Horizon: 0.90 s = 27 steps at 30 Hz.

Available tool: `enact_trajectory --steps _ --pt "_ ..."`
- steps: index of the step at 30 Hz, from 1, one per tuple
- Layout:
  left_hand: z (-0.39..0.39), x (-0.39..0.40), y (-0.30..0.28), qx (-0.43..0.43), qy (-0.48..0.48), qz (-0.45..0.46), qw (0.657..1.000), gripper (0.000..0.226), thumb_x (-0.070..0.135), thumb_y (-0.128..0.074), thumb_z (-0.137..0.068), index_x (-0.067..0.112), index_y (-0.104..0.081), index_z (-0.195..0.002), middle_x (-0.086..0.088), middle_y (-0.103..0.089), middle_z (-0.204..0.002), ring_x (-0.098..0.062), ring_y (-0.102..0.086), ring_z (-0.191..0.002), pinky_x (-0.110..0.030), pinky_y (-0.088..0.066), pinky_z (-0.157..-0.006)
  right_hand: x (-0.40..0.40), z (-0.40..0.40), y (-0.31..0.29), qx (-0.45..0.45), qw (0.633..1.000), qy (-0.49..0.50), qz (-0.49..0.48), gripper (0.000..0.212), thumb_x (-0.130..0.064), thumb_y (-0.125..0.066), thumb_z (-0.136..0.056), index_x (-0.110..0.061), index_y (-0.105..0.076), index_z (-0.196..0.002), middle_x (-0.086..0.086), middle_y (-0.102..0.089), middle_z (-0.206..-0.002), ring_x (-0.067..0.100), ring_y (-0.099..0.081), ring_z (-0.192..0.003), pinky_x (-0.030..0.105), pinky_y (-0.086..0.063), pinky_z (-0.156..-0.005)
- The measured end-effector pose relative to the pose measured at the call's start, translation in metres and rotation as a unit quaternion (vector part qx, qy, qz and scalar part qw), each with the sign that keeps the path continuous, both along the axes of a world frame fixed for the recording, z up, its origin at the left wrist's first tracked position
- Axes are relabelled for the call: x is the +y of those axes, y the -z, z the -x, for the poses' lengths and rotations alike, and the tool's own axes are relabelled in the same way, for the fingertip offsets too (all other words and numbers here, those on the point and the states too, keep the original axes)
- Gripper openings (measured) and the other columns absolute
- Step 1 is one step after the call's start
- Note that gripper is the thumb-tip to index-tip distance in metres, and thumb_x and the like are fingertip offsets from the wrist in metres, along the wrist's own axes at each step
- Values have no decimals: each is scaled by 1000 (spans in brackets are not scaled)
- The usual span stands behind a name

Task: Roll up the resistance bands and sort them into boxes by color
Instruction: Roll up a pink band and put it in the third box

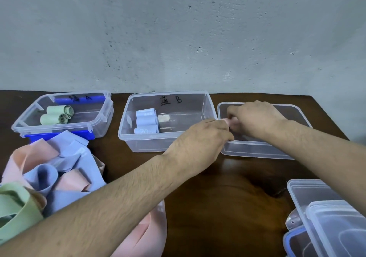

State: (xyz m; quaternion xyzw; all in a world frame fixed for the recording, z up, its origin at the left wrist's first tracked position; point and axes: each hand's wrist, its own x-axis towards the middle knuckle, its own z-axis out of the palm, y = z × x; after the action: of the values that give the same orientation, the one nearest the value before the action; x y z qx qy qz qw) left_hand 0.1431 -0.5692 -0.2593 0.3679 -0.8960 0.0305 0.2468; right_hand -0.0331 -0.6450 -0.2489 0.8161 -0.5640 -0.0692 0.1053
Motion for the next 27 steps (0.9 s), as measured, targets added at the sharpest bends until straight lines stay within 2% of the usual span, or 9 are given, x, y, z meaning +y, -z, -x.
enact_trajectory --steps 6,9,11,15,18,23,27 --pt "0 1 -3 -10 0 -3 1000 24 -4 -77 -76 13 -77 -92 -1 -70 -88 -20 -65 -80 -27 -36 -87 -1 0 -2 -51 998 36 -20 33 -57 -46 -97 -30 -61 -108 1 -69 -99 22 -53 -79 33 -42 -65" --pt "0 4 -5 -19 -6 -27 999 24 -3 -72 -82 14 -76 -99 -1 -70 -94 -19 -63 -87 -25 -41 -85 1 -4 -3 -62 997 34 -35 37 -59 -45 -97 -27 -60 -107 2 -68 -98 22 -53 -79 32 -42 -66" --pt "0 5 -6 -18 -7 -27 999 24 -3 -74 -80 14 -76 -98 -1 -70 -95 -20 -64 -86 -24 -43 -84 2 -5 -5 -73 996 34 -45 35 -56 -49 -96 -26 -61 -108 2 -68 -96 22 -57 -81 34 -47 -68" --pt "-2 6 -6 -11 0 -11 1000 26 -4 -80 -74 10 -77 -95 -4 -71 -92 -21 -67 -81 -26 -39 -87 7 -3 -9 -92 994 38 -47 41 -57 -54 -92 -27 -58 -119 6 -69 -103 24 -60 -84 37 -52 -74" --pt "-6 13 -12 -26 -12 -28 999 23 3 -72 -85 13 -75 -106 -3 -70 -102 -21 -65 -92 -29 -47 -90 12 1 -14 -104 992 49 -45 48 -63 -55 -90 -28 -56 -123 5 -68 -106 22 -57 -82 33 -49 -72" --pt "-20 23 -19 -7 -19 -43 999 20 14 -61 -94 18 -73 -109 2 -66 -105 -16 -57 -94 -29 -46 -88 26 6 -25 -115 992 46 -21 40 -55 -60 -91 -29 -59 -120 3 -68 -114 26 -62 -99 34 -52 -78" --pt "-37 45 -27 -32 -28 -114 993 18 20 -53 -92 27 -65 -103 11 -62 -104 -8 -55 -93 -28 -50 -85 49 2 -40 -135 990 30 21 30 -48 -52 -95 -29 -64 -114 3 -70 -105 26 -62 -92 33 -50 -70"
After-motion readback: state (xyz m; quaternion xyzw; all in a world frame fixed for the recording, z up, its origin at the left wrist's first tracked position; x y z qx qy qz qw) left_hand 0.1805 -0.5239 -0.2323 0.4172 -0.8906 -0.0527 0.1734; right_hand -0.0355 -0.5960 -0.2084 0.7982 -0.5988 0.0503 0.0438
